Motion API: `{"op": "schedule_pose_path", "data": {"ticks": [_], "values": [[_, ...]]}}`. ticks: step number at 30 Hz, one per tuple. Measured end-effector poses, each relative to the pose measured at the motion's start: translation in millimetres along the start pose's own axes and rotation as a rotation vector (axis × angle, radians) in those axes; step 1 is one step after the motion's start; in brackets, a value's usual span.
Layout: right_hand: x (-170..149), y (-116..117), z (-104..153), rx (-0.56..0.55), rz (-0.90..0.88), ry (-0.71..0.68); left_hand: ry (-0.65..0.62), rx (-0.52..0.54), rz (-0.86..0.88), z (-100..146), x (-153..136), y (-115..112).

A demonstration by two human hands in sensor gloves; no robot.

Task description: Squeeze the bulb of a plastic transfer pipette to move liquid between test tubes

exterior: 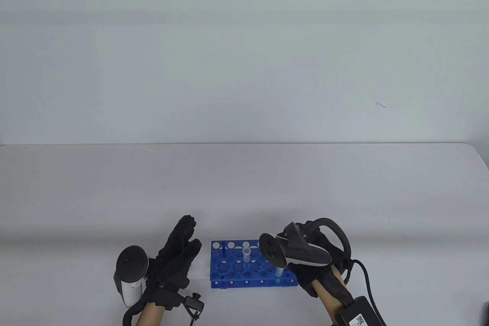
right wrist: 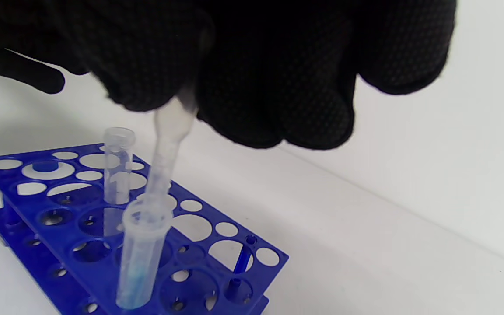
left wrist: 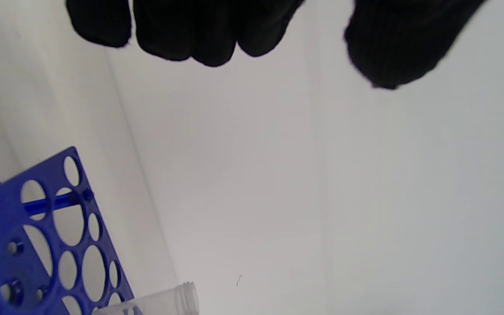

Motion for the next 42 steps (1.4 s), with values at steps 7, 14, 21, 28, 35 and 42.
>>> {"op": "schedule_pose_path", "data": {"ticks": [7,14,21,28,35,42], "values": [[0.7,1.6,0.5,0.025,-0.013,0.003,0.0,0.0,0.0,0.0,0.0,0.0],[1.4,2.0,0.1,0.033,-0.02,0.001,0.0,0.0,0.0,0.0,0.0,0.0],[-12.7,-25.2,5.9,-0.023,-0.076,0.039,0.0,-0.001,0.0,0.3,0.4,0.2],[-40.5,-78.4,25.7,-0.155,-0.134,0.123,0.0,0.0,-0.003,0.5,0.5,0.4],[-55.0,-112.8,35.9,-0.291,-0.234,0.162,-0.001,-0.002,-0.005,0.3,0.6,0.1],[-29.7,-101.3,4.4,-0.351,-0.27,0.106,0.001,-0.002,-0.008,0.6,0.6,0.2]]}}
Point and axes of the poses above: the tracker on the back of each hand, its own x axis roughly to the thumb side, its own z axis roughly from the fingertips to the wrist, y = z × x, the point moved 5 cm from there along -z, roughly from the wrist to the fingertips, and after that the axes turned 14 degrees about -x, right-handed, at the moved point
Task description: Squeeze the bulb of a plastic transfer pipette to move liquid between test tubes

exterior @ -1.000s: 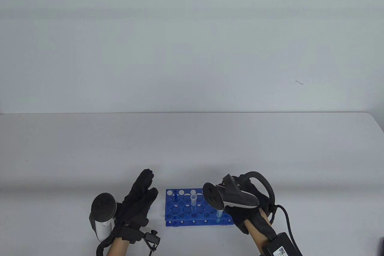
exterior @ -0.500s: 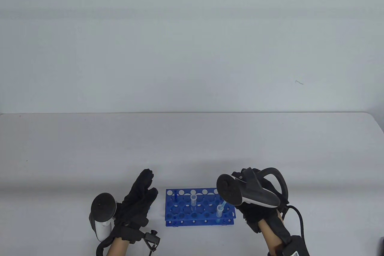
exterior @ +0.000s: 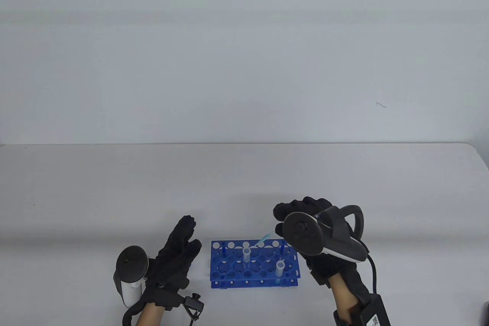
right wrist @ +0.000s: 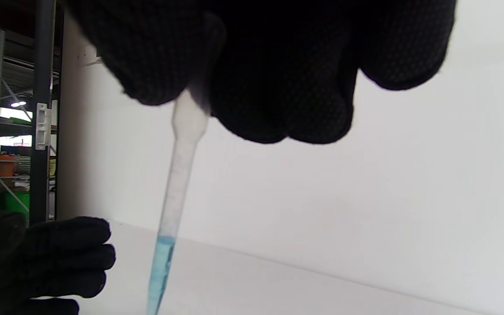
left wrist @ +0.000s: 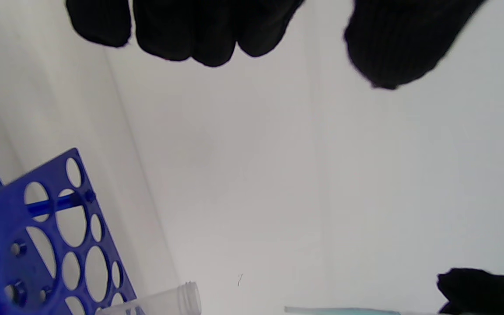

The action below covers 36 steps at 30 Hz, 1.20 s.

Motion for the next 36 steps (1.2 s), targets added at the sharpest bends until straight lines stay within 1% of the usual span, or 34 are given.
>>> {"op": "schedule_pose_path", "data": {"ticks": [1,4,7,15,24,36], "values": [[2.0,2.8,-0.7,0.003,0.001,-0.005,0.0,0.0,-0.001,0.0,0.1,0.1],[14.6,23.7,-4.6,0.027,0.051,-0.047,-0.001,-0.002,-0.001,-0.5,0.3,0.2],[19.7,33.9,-5.3,0.048,0.073,-0.064,0.0,-0.004,0.001,-0.6,0.1,-0.2],[27.2,51.2,-5.6,0.065,0.109,-0.088,-0.003,-0.005,-0.002,-0.9,0.3,-0.3],[44.1,72.6,-3.8,0.12,0.173,-0.147,-0.001,-0.005,-0.003,-0.8,0.3,-0.7],[57.5,84.2,-1.0,0.052,0.262,-0.222,-0.001,-0.007,-0.005,-0.8,0.4,-1.4]]}}
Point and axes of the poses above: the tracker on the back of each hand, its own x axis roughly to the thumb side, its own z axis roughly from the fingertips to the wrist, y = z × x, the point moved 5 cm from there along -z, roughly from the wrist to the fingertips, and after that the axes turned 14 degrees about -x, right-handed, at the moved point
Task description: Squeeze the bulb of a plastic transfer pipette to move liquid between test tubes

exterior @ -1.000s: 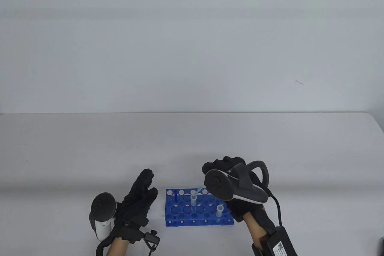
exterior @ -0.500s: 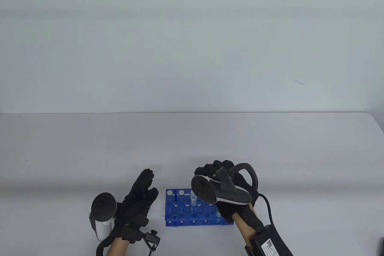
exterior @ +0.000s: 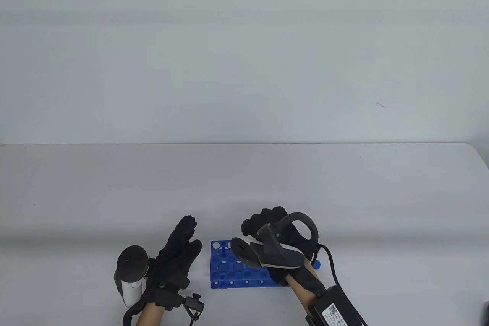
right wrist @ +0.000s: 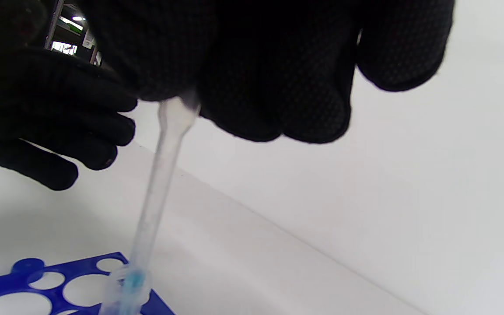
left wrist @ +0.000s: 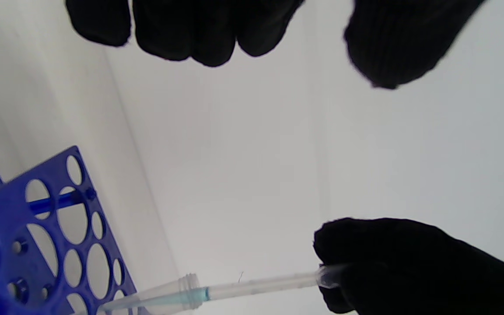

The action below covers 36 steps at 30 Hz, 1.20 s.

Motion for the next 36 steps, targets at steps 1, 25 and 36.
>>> {"op": "schedule_pose_path", "data": {"ticks": [1,25,36], "values": [[0.6,0.3,0.2,-0.003,0.009,-0.001,0.0,0.0,0.0,0.0,0.0,0.0],[-0.7,5.6,1.2,-0.052,0.046,-0.011,-0.004,0.0,0.001,0.1,0.3,-0.1],[-28.9,-25.1,7.0,-0.082,-0.024,0.077,-0.003,0.0,0.001,0.2,0.3,-0.1]]}}
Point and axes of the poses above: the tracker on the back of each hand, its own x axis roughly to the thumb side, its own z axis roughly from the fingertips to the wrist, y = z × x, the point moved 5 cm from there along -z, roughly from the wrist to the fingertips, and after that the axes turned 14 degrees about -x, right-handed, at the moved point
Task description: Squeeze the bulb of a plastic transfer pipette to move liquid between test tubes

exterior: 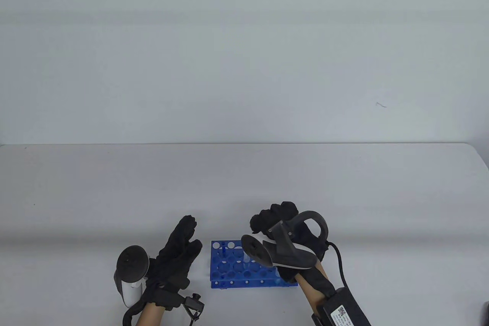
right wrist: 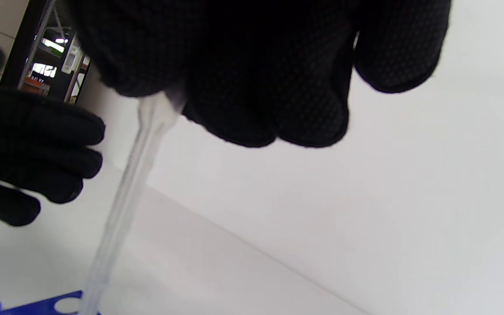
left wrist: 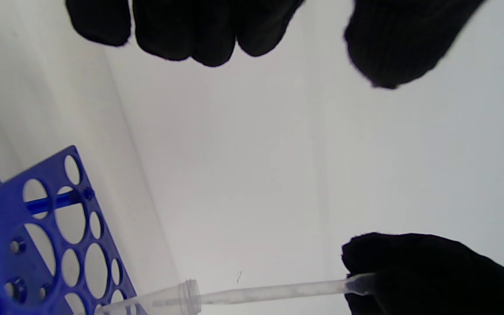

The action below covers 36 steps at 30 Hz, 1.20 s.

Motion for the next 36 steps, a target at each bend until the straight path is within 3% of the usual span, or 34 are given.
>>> {"op": "schedule_pose_path", "data": {"ticks": [8,16,22,36], "values": [[-41.9,-40.1,14.7,0.037,-0.082,0.114,0.0,0.0,0.0,0.0,0.0,0.0],[-91.1,-60.2,41.5,0.086,-0.087,0.258,0.001,-0.006,-0.007,0.1,-0.2,-1.2],[-93.6,-54.6,47.7,0.156,-0.128,0.259,0.004,-0.008,-0.009,0.1,-0.6,-2.1],[-63.7,-19.6,34.5,0.252,-0.079,0.153,0.004,-0.013,-0.011,-0.2,-0.5,-3.8]]}}
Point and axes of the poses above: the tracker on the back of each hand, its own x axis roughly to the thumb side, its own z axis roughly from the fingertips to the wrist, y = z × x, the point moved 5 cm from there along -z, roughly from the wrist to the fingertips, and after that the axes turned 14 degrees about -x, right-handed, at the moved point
